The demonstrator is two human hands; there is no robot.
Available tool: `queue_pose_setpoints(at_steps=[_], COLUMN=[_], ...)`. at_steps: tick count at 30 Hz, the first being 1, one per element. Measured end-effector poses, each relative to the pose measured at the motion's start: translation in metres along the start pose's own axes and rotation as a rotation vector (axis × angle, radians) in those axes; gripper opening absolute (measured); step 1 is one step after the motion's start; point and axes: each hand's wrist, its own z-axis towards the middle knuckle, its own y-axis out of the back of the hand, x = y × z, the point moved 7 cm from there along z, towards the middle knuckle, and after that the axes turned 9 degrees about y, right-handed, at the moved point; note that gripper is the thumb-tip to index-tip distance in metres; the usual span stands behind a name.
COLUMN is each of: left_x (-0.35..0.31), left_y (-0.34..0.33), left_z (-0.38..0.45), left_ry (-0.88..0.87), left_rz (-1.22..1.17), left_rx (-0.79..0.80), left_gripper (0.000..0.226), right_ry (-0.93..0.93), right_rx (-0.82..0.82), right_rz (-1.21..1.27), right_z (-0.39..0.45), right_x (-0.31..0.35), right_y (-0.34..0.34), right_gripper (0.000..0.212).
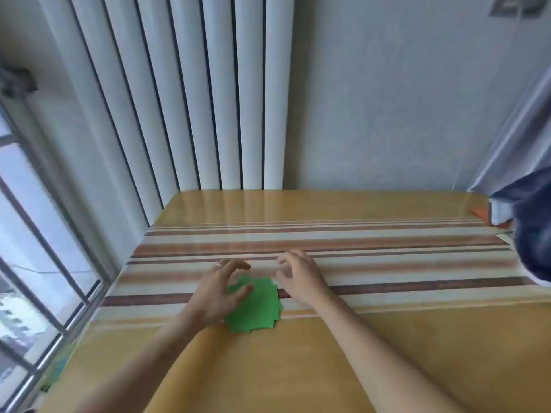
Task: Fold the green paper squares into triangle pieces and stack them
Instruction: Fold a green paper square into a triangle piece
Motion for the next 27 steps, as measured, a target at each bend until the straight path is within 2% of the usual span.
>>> queue_pose_setpoints(at_steps=[4,8,12,15,18,21,23,27], left_x=[-0.002,-0.002,-0.004,-0.004,-0.001,0.007,0.012,0.013], left_y=[-0.011,-0.014,-0.018,-0.018,-0.018,-0.02,-0.019,-0.013], left_z=[-0.031,-0.043,-0.04,-0.033,-0.026,-0.018,-0.012,0.004], left_ry=[0.055,0.076,0.073,0.043,0.007,-0.006,0.003,0.059], left_rz=[0.185,0.223,0.197,0.173,0.145,-0.003,-0.104,-0.113], left_rx=[0.181,0.174,0.1,0.074,0.093,0.114,0.06,-0.09], left_gripper=[0.085,0.104,0.082,0.09,0.096,0.097,0.087,0.058], right_ry=[-0.006,-0.018,-0.027,0.013,0.05,0.099,0.13,0.152], right_rx=[0.037,0.088,0.123,0.104,0.083,0.006,-0.082,-0.264], right_rz=[-0.025,-0.007,-0.067,-0.107,-0.1,-0.057,-0.004,0.088], right_z=[-0.026,-0.04,-0.042,-0.038,-0.029,-0.017,-0.011,-0.001], right_x=[0.019,0.032,0.032,0.03,0.028,0.028,0.026,0.02], right_y=[-0.004,-0.012,-0.026,-0.028,-0.032,-0.037,-0.04,-0.041], right_gripper=[0.027,0.039,0.061,0.062,0.053,0.033,0.018,0.02])
